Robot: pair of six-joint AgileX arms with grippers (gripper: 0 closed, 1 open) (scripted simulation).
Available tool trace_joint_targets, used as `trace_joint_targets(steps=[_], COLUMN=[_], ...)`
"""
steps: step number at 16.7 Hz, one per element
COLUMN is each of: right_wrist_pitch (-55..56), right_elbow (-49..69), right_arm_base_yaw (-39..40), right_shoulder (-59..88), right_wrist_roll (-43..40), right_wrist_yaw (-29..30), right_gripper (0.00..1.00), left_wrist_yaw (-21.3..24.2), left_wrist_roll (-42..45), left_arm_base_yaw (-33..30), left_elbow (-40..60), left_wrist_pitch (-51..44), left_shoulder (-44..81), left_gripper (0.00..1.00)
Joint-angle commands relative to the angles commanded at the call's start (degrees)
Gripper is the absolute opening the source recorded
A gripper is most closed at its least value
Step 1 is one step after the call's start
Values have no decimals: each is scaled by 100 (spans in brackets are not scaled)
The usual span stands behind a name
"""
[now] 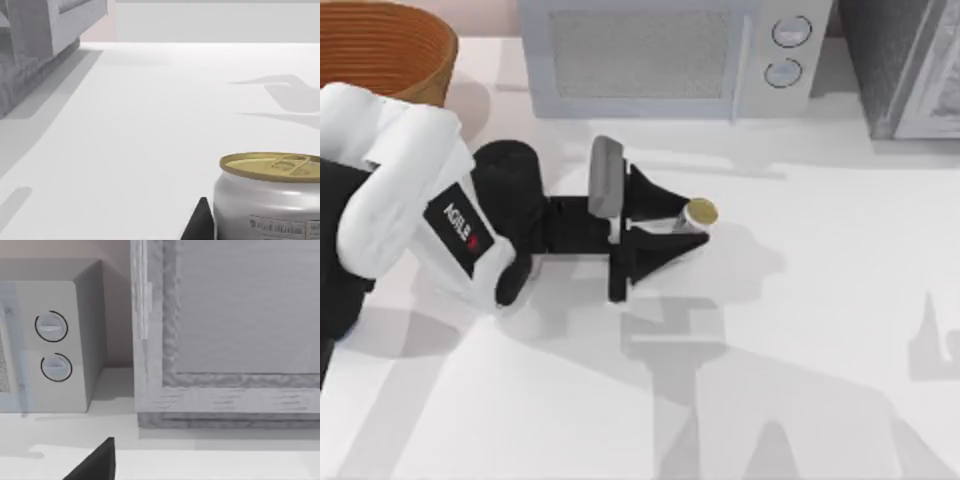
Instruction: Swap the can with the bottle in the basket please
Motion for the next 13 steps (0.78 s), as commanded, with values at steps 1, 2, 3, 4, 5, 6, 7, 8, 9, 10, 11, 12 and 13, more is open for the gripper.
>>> trace_joint_targets(steps=[1,2,3,4,5,6,7,8,9,10,11,12,13], right_wrist_pitch=[0,0,0,0,0,0,0,0,0,0,0,0,0], right_elbow=[0,0,0,0,0,0,0,0,0,0,0,0,0], right_arm_base_yaw=[0,0,0,0,0,0,0,0,0,0,0,0,0], right_shoulder=[0,0,0,0,0,0,0,0,0,0,0,0,0], right_wrist_roll=[0,0,0,0,0,0,0,0,0,0,0,0,0], right_wrist_yaw=[0,0,0,0,0,0,0,0,0,0,0,0,0], right_gripper=[100,100,100,100,100,100,100,100,100,100,100,100,100], left_wrist_yaw=[0,0,0,0,0,0,0,0,0,0,0,0,0], left_wrist_roll=[0,0,0,0,0,0,0,0,0,0,0,0,0], left_arm_base_yaw=[0,0,0,0,0,0,0,0,0,0,0,0,0], left_elbow=[0,0,0,0,0,0,0,0,0,0,0,0,0], left_wrist_pitch=[0,0,0,0,0,0,0,0,0,0,0,0,0], left_shoulder=[0,0,0,0,0,0,0,0,0,0,0,0,0], left_gripper=[8,15,23,30,38,45,53,60,68,75,83,90,98])
